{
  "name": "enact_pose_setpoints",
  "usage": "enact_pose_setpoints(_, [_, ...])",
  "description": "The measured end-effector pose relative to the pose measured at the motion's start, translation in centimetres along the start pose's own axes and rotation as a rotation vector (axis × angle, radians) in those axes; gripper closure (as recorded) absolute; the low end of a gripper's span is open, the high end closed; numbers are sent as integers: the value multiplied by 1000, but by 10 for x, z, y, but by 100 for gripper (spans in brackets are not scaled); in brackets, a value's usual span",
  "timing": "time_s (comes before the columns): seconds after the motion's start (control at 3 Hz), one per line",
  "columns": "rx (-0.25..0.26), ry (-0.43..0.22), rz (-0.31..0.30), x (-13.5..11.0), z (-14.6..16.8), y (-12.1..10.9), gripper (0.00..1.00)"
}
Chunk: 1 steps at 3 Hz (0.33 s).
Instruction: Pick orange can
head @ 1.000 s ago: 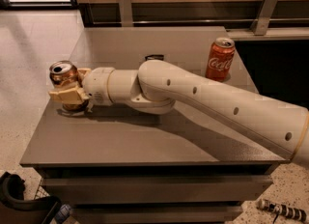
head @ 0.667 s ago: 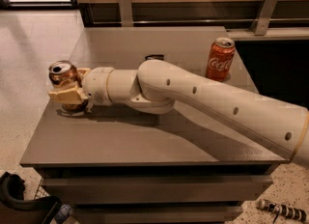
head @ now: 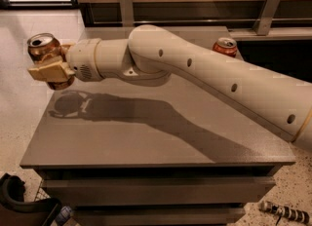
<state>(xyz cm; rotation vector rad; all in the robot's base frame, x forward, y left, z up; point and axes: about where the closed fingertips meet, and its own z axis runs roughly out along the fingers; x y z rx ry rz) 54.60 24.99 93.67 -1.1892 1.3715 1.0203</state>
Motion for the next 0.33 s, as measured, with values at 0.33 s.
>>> enact_pose_setpoints(0.33, [-11, 0, -46, -44, 2, 0, 100])
